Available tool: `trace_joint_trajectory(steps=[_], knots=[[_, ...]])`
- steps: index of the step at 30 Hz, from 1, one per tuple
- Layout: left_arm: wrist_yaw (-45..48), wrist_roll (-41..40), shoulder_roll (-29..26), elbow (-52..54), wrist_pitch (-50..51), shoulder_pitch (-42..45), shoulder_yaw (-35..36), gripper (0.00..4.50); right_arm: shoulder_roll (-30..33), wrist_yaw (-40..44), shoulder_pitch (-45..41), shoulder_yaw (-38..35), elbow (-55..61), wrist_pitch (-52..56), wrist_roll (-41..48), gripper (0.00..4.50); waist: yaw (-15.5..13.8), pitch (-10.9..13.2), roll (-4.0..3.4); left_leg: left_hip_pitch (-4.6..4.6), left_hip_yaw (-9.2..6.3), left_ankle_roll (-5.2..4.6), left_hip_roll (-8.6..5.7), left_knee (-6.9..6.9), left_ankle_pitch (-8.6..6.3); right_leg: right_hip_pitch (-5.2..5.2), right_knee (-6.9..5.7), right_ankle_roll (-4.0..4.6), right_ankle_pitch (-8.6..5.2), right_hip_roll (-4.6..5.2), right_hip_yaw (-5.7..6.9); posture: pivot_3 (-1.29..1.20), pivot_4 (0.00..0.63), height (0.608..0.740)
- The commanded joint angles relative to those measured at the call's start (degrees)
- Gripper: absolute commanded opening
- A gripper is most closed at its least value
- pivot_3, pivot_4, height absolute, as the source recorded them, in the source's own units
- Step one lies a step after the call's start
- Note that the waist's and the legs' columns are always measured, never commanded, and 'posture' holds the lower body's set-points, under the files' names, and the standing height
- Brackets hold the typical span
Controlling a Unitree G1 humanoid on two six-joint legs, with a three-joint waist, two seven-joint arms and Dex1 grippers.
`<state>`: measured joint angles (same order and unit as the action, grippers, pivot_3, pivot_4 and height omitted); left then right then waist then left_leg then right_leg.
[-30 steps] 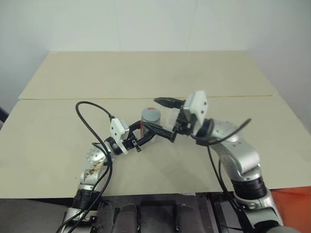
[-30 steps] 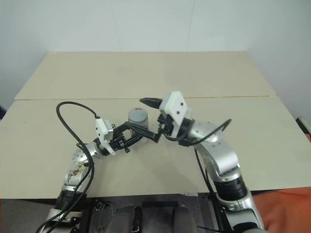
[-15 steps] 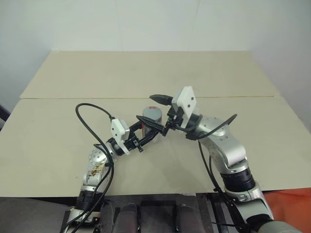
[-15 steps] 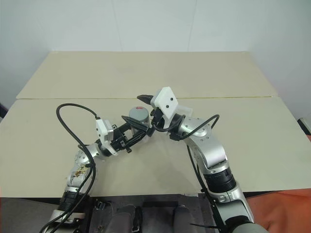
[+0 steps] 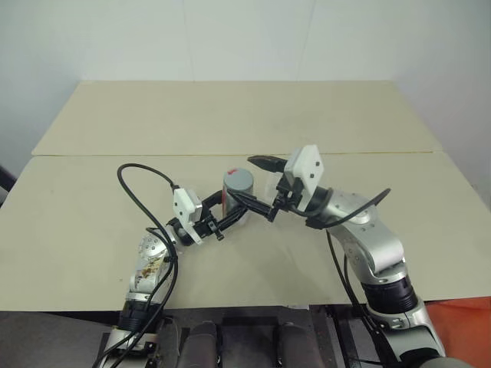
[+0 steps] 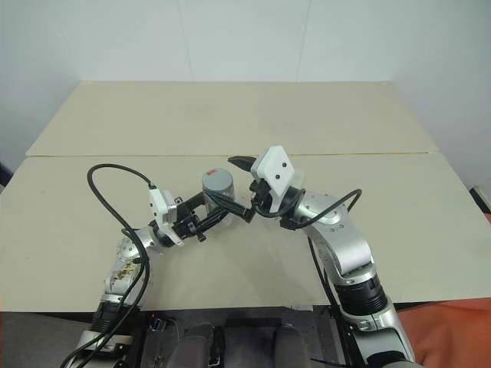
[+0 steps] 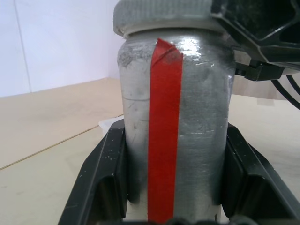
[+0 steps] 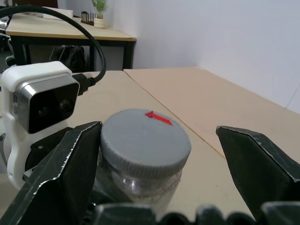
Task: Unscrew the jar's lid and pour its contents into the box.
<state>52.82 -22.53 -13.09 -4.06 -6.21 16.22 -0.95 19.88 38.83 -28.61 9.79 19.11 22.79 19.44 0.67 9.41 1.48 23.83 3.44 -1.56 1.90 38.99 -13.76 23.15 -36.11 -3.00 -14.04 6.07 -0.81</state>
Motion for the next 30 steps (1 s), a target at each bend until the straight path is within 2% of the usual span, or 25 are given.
trace_joint_trajectory(steps=[1, 14, 21, 30], knots=[[0.57, -0.98, -0.18, 0.46, -1.96, 1.06, 0.76, 2.07, 1.14, 0.47, 0.26, -2.46, 2.65, -0.22, 1.4, 4.45, 0.0, 0.0, 0.0, 0.0, 0.0, 0.0, 0.0, 0.0, 0.0, 0.0, 0.0, 0.0, 0.0, 0.0, 0.0, 0.0, 0.15, 0.74], [0.83, -1.01, -0.75, -0.45, -2.64, 1.24, 1.17, 2.07, 4.39, 1.38, 2.81, -3.99, 3.24, -0.74, 1.89, 4.45, -0.01, 0.0, 0.0, 0.0, 0.0, 0.0, 0.0, 0.0, 0.0, 0.0, 0.0, 0.0, 0.0, 0.0, 0.0, 0.0, 0.15, 0.74], [0.84, -0.43, -0.68, -0.59, -3.12, 1.13, 0.76, 2.07, 5.6, 4.36, 3.21, -3.3, 6.68, -0.2, 4.91, 4.45, -0.01, 0.0, 0.0, 0.0, -0.01, 0.0, 0.0, 0.0, 0.0, 0.0, 0.01, 0.0, 0.0, 0.0, 0.0, 0.0, 0.15, 0.74], [0.68, 0.05, 0.31, 0.17, -3.31, 0.89, -0.71, 2.07, -1.54, -0.2, -4.22, 1.05, 0.32, -0.55, 1.04, 4.45, 0.09, 0.0, 0.0, -0.02, -0.01, 0.0, 0.01, 0.0, 0.0, -0.01, 0.0, 0.0, 0.0, -0.01, 0.0, 0.0, 0.15, 0.74]])
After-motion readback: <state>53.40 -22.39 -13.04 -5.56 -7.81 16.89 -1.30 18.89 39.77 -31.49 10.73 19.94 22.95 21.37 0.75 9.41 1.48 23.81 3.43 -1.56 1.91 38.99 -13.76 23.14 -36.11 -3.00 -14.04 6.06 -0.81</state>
